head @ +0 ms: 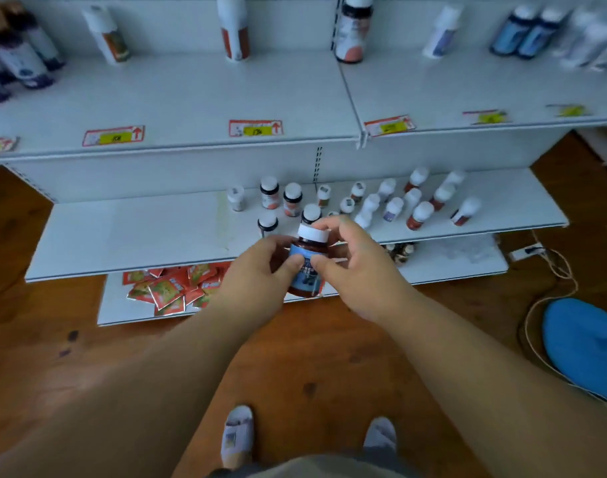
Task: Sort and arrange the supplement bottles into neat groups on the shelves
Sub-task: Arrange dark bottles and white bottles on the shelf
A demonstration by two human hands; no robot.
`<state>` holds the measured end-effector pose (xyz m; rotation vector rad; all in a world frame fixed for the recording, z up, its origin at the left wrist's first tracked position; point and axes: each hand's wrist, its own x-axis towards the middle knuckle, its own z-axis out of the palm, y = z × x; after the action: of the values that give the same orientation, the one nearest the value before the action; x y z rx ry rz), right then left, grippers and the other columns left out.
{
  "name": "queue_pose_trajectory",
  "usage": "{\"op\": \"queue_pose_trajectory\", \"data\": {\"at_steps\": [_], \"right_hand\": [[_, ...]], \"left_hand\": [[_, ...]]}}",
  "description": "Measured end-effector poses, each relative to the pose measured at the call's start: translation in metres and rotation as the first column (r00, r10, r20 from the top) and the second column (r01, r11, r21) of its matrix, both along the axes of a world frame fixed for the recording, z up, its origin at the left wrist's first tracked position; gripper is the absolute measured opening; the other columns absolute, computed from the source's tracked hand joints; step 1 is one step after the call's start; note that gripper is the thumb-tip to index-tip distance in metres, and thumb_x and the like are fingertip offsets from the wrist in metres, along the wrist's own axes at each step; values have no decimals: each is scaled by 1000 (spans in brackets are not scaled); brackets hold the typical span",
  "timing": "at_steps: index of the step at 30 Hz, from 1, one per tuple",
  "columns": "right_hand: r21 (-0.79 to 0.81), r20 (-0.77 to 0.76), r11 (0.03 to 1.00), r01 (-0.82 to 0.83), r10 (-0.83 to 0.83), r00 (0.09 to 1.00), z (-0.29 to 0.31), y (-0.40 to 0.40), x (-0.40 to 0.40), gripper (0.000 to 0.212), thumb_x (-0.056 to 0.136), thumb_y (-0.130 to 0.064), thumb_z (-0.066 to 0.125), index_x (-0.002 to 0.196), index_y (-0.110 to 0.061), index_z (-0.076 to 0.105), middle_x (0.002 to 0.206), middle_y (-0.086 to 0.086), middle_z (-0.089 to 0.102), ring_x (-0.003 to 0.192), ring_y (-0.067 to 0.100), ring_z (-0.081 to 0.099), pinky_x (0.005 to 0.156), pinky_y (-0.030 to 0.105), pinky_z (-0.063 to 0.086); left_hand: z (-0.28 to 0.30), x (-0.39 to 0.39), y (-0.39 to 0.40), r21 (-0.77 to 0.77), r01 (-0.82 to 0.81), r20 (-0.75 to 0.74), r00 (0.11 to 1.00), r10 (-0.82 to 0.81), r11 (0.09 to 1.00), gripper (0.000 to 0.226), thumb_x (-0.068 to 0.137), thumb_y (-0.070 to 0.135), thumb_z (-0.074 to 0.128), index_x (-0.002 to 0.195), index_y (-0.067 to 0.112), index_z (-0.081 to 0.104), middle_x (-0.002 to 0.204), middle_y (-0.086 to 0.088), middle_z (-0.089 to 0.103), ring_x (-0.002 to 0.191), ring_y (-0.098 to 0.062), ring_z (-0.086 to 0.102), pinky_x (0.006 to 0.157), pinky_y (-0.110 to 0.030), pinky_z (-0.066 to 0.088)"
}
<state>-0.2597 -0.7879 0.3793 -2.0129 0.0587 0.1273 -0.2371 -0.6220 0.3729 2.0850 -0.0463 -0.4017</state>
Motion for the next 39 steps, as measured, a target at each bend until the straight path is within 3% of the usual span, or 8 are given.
{"op": "queue_pose_trajectory", "data": {"at_steps": [6,11,18,20,22,27,30,39], "right_hand": [[-14,73,982,190,-188,979,48,-147,-17,34,88,-19,69,113,-38,57,106,-8,62,92,7,64,81,35,58],[0,96,958,286,-285,954,81,-241,1,34,87,-21,71,114,-33,55,100,-15,62,86,-3,63,73,18,55],[14,149,883,468,-465,873,91,-326,79,41,88,-24,71,119,-40,48,103,-13,62,91,2,63,63,20,55],[-18,153,862,507,-499,853,94,-351,101,43,91,-26,68,125,-37,46,99,-14,60,88,-1,61,59,10,49],[-60,162,847,528,-513,843,99,-380,125,43,91,-25,67,127,-36,46,101,-13,60,91,3,62,66,14,51],[-182,223,865,467,-426,877,88,-448,197,47,93,-20,66,133,-30,44,112,-9,59,96,11,59,88,33,54],[-221,292,897,383,-314,904,65,-483,251,46,91,-17,67,131,-26,46,124,-4,62,106,14,61,93,38,53],[-210,322,968,137,-63,945,25,-531,347,31,88,-23,69,113,-23,51,112,-1,64,100,16,61,76,31,47]], "left_hand": [[41,0,-144,-134,185,45,983,-180,974,35,97,23,62,131,31,59,107,16,70,99,1,66,90,-26,55],[68,26,-238,-185,262,68,965,-253,947,27,99,24,60,123,33,59,101,20,69,87,16,63,65,0,45],[90,126,-345,-82,330,194,931,-310,940,36,97,20,62,132,27,58,113,10,67,102,-6,64,84,-13,46],[94,151,-376,-46,356,240,911,-336,933,37,96,19,63,131,28,59,111,12,66,99,-5,63,83,-12,44],[95,175,-408,-16,365,271,898,-347,931,37,95,20,63,131,29,58,108,13,65,92,-1,60,76,-7,42],[79,234,-482,43,224,328,917,-225,974,43,90,19,68,131,28,57,114,5,61,96,-12,63,87,-31,54],[59,273,-523,85,74,359,928,-100,994,42,90,15,64,130,27,57,119,3,58,92,-12,62,85,-27,49],[41,335,-568,219,-212,311,940,137,952,39,87,18,62,126,26,62,116,2,64,96,-18,66,88,-35,53]]}}
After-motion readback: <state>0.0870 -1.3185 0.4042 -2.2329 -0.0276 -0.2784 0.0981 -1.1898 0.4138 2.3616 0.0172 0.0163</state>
